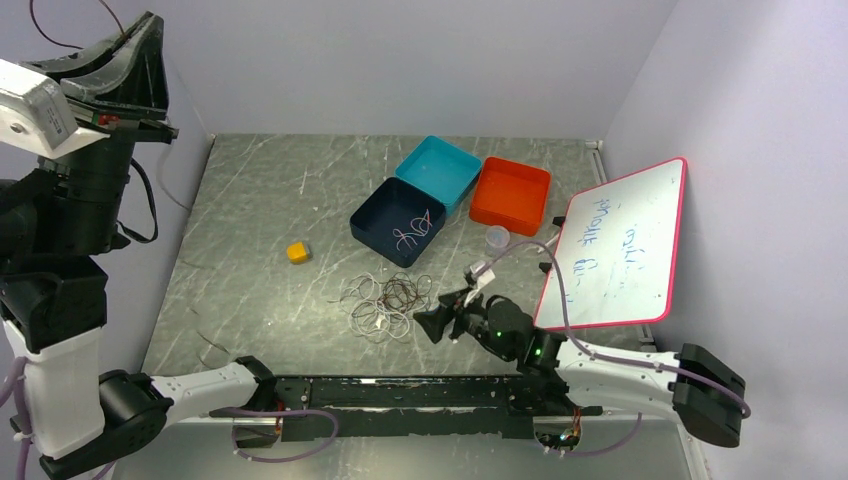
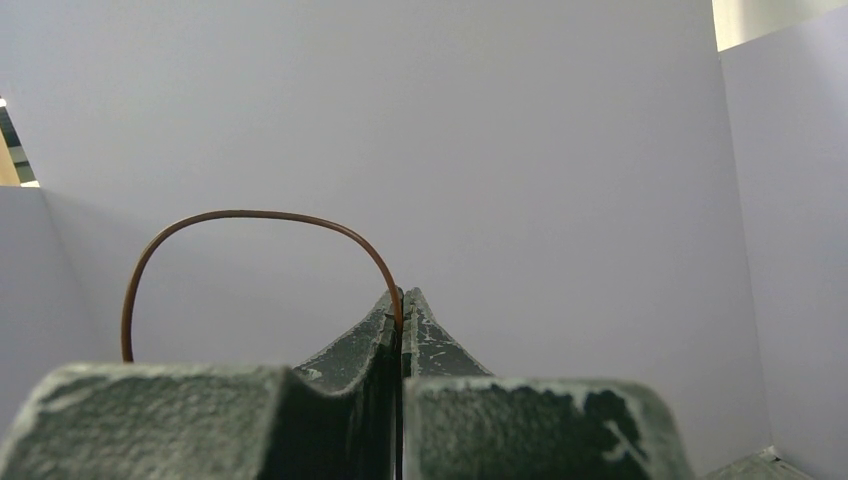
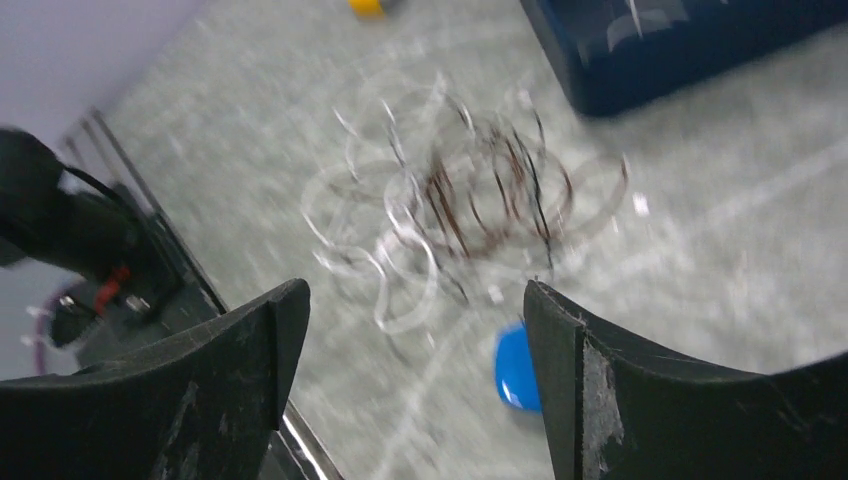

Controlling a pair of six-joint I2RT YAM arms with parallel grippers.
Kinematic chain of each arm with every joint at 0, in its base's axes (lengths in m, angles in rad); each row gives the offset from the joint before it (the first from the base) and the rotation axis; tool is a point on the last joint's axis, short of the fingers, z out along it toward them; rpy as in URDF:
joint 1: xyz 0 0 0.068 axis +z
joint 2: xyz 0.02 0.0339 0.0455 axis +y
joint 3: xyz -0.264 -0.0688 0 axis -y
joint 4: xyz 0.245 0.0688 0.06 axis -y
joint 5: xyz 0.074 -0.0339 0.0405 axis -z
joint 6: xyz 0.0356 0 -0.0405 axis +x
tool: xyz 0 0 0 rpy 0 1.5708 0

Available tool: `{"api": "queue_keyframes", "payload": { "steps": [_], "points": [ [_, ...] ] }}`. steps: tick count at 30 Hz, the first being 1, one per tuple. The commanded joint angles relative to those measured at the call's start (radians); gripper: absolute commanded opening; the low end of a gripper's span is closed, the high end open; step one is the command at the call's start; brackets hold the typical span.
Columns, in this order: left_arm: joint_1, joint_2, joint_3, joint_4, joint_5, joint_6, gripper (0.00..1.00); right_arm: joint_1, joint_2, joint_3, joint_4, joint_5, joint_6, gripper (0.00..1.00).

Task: Untangle the cables

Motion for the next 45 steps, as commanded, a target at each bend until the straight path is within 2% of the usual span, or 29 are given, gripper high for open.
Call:
{"api": "queue_keyframes", "payload": {
  "steps": [1, 11, 22, 34, 45],
  "points": [
    [0.003, -0.013, -0.017, 0.028, 0.017, -0.009, 0.07, 0.003, -0.034, 0.195, -0.071, -0.012, -0.169, 0.83],
    [0.003, -0.014, -0.025, 0.040, 0.042, -0.024, 0.07, 0.003, 0.177, 0.602, -0.012, -0.180, -0.442, 0.86],
    [0.004, 0.001, -0.030, 0.044, 0.081, -0.051, 0.07, 0.003, 0.439, 0.924, 0.049, -0.316, -0.515, 0.86],
    [0.004, -0.004, -0.038, 0.048, 0.093, -0.060, 0.07, 0.002, 0.667, 1.111, 0.135, -0.436, -0.561, 0.87],
    [0.004, -0.010, -0.040, 0.047, 0.091, -0.060, 0.07, 0.003, 0.753, 1.152, 0.249, -0.618, -0.544, 0.85]
  ]
}}
